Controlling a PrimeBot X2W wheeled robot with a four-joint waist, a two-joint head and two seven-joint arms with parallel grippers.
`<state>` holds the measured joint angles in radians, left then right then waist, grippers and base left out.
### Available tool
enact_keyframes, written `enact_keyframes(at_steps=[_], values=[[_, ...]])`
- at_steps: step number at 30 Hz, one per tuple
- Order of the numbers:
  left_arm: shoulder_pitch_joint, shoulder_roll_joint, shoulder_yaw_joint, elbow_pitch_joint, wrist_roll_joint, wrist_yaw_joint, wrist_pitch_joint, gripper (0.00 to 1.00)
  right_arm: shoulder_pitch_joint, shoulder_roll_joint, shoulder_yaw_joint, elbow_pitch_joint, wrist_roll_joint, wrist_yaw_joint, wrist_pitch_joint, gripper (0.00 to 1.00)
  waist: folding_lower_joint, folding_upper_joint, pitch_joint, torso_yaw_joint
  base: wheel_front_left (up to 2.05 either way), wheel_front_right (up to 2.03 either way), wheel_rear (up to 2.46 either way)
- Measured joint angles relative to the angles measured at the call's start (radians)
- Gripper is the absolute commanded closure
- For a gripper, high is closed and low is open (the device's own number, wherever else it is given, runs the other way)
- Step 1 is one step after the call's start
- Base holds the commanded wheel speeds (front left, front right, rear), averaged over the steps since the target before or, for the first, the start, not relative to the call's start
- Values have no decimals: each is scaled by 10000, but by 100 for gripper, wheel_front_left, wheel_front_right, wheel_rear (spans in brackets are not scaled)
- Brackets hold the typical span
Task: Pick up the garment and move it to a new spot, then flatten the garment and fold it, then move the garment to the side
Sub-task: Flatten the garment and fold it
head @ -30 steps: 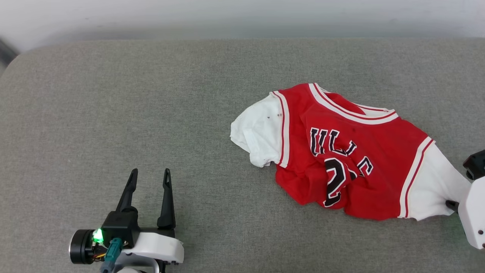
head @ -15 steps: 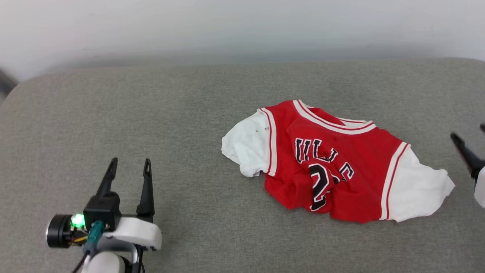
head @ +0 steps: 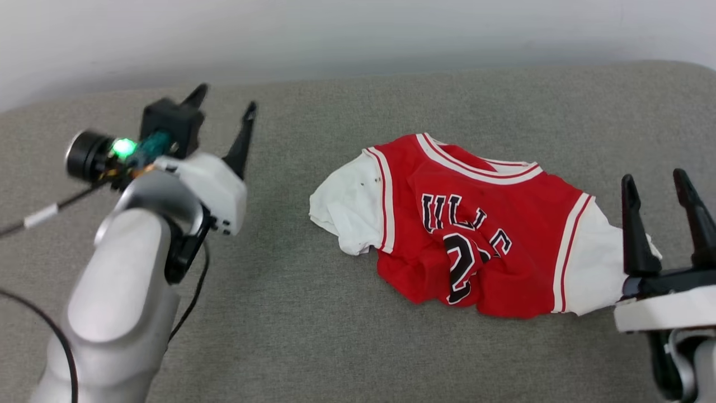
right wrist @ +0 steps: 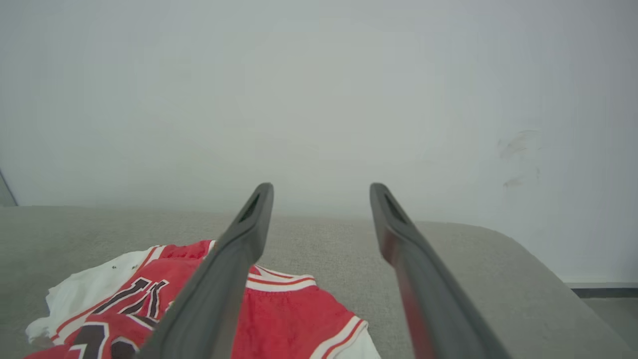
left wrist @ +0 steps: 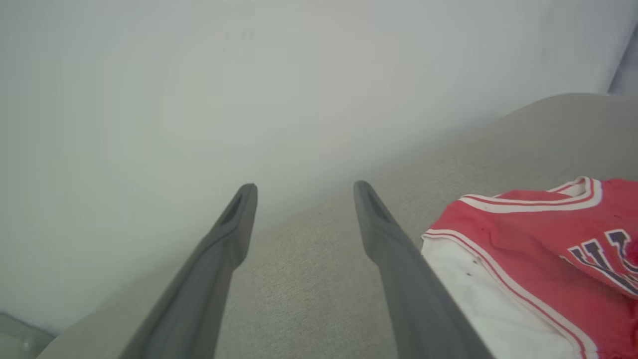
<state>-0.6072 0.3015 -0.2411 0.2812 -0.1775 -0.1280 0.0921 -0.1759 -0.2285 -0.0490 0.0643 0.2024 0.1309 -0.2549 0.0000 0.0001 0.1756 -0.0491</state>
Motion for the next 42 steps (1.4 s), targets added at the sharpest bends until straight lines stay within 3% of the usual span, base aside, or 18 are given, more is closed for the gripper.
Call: enact_keyframes(at_steps=[3,7,14,19,27,35,36,37,42], values=[[-895,470,-1076,-109,-1035,-10,1085,0,509,782,-194,-752,-184,0,-33,0,0,0,214,-75,0,0,0],[-1941,1187,-2468,-82,-2585,-10,2880,0,1005,1290,-159,-1388,-418,0,-75,0,0,0,538,-218,0,0,0],[-3724,2355,-5001,-268,-4972,-10,6370,0,1194,1580,169,-1893,-554,0,-84,0,1,0,1232,-544,0,0,0],[-4846,2811,-6531,-341,-5871,-12,8184,0,1036,1651,330,-2023,-612,0,-84,0,1,0,1808,-786,0,0,0],[-5846,3035,-8688,92,-6299,-12,9231,0,678,1699,554,-2034,-616,0,-84,0,1,0,2649,-1155,0,0,0],[-6488,3300,-9937,234,-6725,-12,9056,1,543,1720,614,-1950,-612,0,-84,0,0,0,3011,-1417,0,0,0],[-6495,3315,-9996,245,-6782,-12,8937,87,538,1724,610,-1941,-610,0,-84,0,0,0,3008,-1411,0,0,0],[-6503,3310,-10059,245,-6834,-12,8867,100,536,1728,594,-1918,-612,0,-84,0,0,0,2982,-1395,0,0,0],[-6471,3242,-10318,311,-7091,-12,8067,100,522,1707,384,-1822,-698,0,-84,0,1,0,2614,-1251,0,0,0]])
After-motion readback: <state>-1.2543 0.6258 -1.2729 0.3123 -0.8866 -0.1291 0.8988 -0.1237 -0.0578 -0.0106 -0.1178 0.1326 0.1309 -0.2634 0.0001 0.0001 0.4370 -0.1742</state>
